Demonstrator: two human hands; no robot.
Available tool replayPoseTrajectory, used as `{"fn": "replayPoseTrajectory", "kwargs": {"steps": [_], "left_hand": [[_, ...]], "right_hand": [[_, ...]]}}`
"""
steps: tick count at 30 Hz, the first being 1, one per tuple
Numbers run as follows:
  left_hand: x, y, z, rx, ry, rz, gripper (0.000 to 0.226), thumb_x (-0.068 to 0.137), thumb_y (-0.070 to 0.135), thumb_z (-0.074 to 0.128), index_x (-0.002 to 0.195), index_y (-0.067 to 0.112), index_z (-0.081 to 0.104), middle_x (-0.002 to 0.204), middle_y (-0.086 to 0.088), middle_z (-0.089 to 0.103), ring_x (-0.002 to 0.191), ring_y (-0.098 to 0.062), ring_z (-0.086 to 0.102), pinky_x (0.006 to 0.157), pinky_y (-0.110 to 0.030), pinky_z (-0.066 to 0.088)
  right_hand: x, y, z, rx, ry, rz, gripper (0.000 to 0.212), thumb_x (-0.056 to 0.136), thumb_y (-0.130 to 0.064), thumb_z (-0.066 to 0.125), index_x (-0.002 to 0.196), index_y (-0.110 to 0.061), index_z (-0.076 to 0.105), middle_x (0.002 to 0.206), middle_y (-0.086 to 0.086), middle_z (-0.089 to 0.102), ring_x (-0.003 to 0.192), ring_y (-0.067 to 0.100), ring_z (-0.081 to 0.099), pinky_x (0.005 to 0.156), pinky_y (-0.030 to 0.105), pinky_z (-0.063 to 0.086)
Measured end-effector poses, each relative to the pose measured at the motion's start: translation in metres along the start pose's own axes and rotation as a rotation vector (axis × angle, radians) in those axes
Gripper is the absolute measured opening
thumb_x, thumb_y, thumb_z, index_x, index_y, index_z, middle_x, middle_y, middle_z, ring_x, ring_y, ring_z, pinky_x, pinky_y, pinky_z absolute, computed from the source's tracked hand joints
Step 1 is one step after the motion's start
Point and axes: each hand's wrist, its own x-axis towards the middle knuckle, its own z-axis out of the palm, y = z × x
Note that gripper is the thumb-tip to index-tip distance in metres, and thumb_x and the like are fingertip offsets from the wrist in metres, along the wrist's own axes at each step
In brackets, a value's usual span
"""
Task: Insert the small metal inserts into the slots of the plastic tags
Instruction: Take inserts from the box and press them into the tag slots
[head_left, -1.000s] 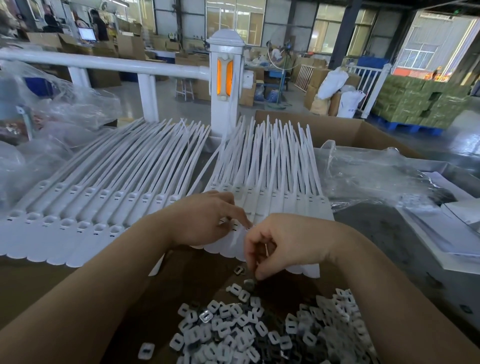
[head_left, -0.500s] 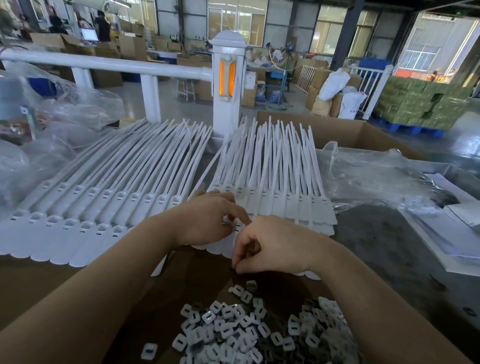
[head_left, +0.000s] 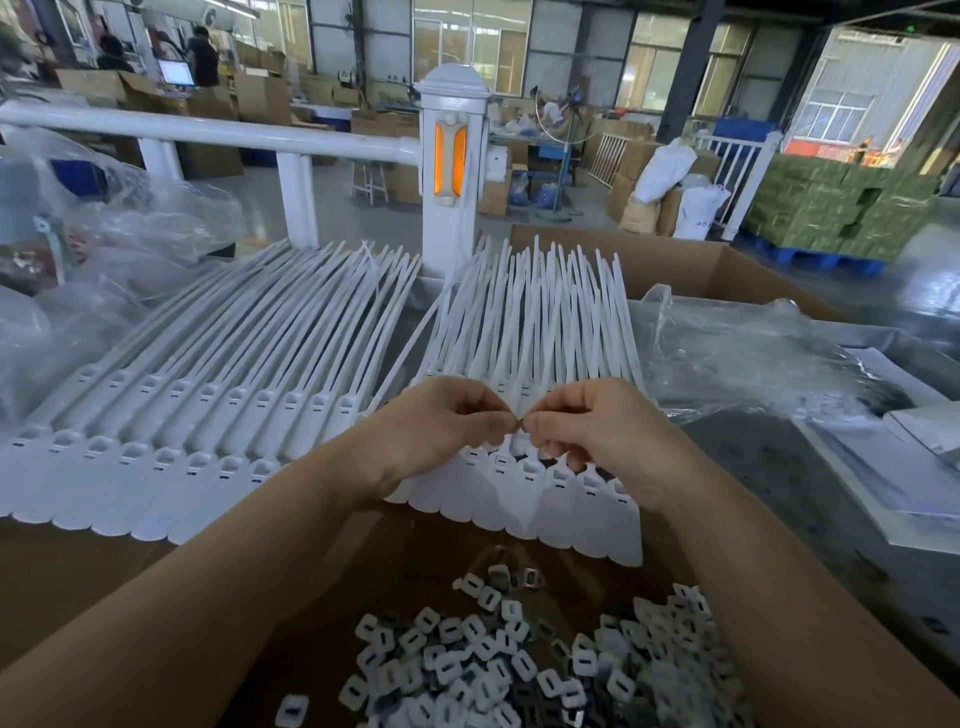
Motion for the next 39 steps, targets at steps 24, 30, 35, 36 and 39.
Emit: {"fn": "replayPoseTrajectory", "kwargs": {"steps": [24,30,35,36,39], "left_hand": [[0.003,-0.009,0.006,0.087,0.082,0.076,0.007,0.089,0.024,0.07,0.083,0.027,0.071,0.08,0.006,0.07,0.072,-0.001,0.061,0.067,-0.017,0.048],[0.003,-0.017,0.01,0.421,0.045,0.147,0.018,0.081,0.027,0.078,0.078,0.038,0.065,0.086,0.014,0.064,0.077,0.0,0.059,0.07,-0.015,0.049],[0.002,-0.018,0.011,0.524,0.036,0.27,0.016,0.083,0.026,0.076,0.082,0.04,0.067,0.087,0.016,0.057,0.081,-0.001,0.057,0.075,-0.022,0.051],[0.002,-0.018,0.011,0.535,0.03,0.284,0.014,0.084,0.027,0.075,0.085,0.039,0.069,0.087,0.016,0.056,0.081,0.0,0.056,0.075,-0.024,0.051],[0.001,-0.018,0.01,0.582,0.008,0.329,0.012,0.087,0.03,0.072,0.095,0.039,0.069,0.088,0.018,0.055,0.085,0.003,0.054,0.077,-0.025,0.052]], "right_hand": [[0.005,0.006,-0.001,-0.081,0.031,0.032,0.01,0.094,-0.019,0.066,0.087,-0.014,0.071,0.06,-0.007,0.066,0.049,0.001,0.055,0.045,0.015,0.043],[0.008,0.016,0.006,-0.488,-0.02,-0.022,0.023,0.096,-0.021,0.061,0.089,-0.002,0.072,0.072,0.005,0.071,0.041,0.001,0.045,0.039,0.01,0.035],[0.008,0.016,0.009,-0.585,-0.032,-0.022,0.02,0.096,-0.022,0.061,0.082,-0.011,0.071,0.066,-0.001,0.065,0.046,0.001,0.05,0.046,0.014,0.038],[0.008,0.016,0.01,-0.59,-0.031,-0.017,0.018,0.095,-0.021,0.061,0.083,-0.011,0.071,0.066,-0.002,0.065,0.049,0.001,0.053,0.047,0.015,0.041],[0.007,0.014,0.012,-0.614,-0.031,-0.01,0.015,0.093,-0.02,0.063,0.083,-0.013,0.072,0.074,-0.001,0.069,0.067,0.011,0.066,0.056,0.021,0.048]]}}
